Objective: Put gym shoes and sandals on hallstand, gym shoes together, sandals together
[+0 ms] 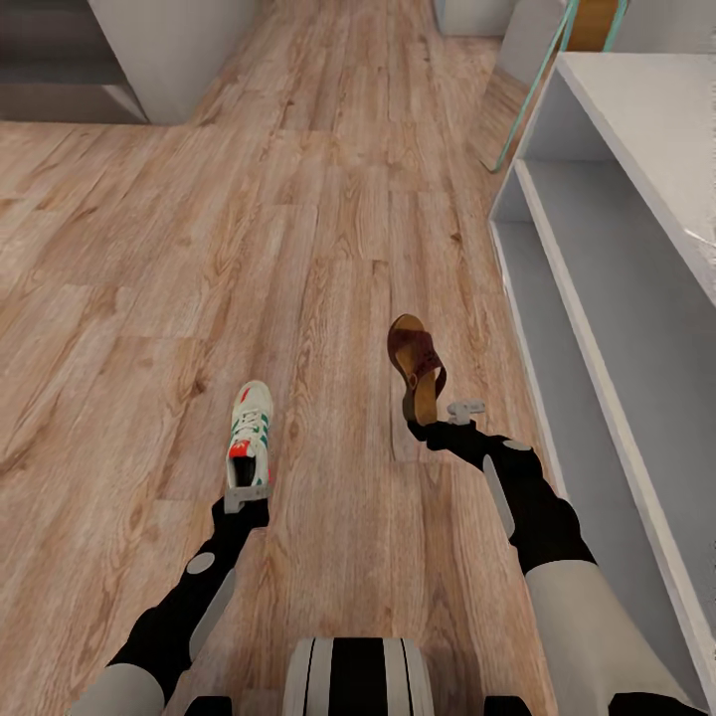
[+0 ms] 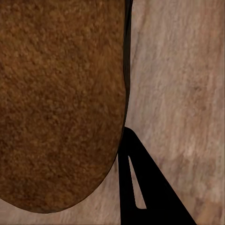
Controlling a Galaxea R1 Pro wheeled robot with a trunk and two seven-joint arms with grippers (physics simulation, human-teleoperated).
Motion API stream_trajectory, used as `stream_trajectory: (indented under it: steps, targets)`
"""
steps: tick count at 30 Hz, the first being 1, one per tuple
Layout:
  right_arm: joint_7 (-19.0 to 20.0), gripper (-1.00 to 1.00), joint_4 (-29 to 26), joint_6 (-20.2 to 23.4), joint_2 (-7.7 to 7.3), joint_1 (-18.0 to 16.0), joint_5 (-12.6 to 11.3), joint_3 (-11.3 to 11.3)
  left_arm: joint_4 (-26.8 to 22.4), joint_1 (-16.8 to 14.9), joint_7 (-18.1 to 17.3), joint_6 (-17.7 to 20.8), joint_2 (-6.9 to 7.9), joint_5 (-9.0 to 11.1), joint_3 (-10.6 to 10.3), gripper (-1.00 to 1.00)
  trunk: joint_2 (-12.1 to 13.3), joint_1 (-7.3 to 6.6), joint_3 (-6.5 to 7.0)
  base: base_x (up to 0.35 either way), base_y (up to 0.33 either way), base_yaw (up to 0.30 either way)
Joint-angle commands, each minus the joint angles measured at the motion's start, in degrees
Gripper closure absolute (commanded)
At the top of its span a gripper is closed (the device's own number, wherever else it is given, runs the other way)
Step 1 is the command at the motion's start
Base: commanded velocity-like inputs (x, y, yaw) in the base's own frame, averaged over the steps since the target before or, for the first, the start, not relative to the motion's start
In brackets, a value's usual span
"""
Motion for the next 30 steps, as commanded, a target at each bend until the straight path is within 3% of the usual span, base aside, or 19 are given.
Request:
stream_trajectory:
  steps: [1, 2, 3, 7, 10, 30]
  targets:
    - [0.48, 1.00, -0.46, 0.28, 0.08, 0.00, 0.46, -0.22, -2.28, -0.02, 0.55, 1.30, 0.09, 0.73, -0.40, 1.00, 0.01, -0.03, 0.19, 0.000, 0.000, 0.000]
    - [0.46, 1.00, -1.25, 0.28, 0.09, 0.00, 0.48, -0.20, -4.85, -0.02, 0.55, 3.44, 0.07, 0.76, -0.40, 1.00, 0.02, -0.05, 0.41, 0.000, 0.000, 0.000]
    - [0.41, 1.00, -4.21, 0.28, 0.14, -0.03, 0.53, -0.13, -12.09, -0.02, 0.59, 9.78, 0.06, 0.79, -0.45, 1.00, 0.03, -0.08, 0.63, 0.000, 0.000, 0.000]
    - [0.43, 1.00, -9.00, 0.34, 0.16, 0.01, 0.50, -0.27, -20.82, 0.04, 0.69, 17.57, 0.09, 0.80, -0.44, 1.00, 0.09, -0.18, 1.52, 0.000, 0.000, 0.000]
    - [0.43, 1.00, -9.99, 0.41, 0.18, 0.01, 0.44, -0.31, -23.33, 0.18, 0.70, 20.84, 0.09, 0.80, -0.47, 1.00, 0.13, -0.26, 2.18, 0.000, 0.000, 0.000]
    - [0.48, 1.00, -10.24, 0.36, 0.34, 0.05, 0.38, -0.16, -24.27, 0.53, 0.65, 24.30, 0.05, 0.89, -0.72, 1.00, 0.39, -0.77, 6.63, 0.000, 0.000, 0.000]
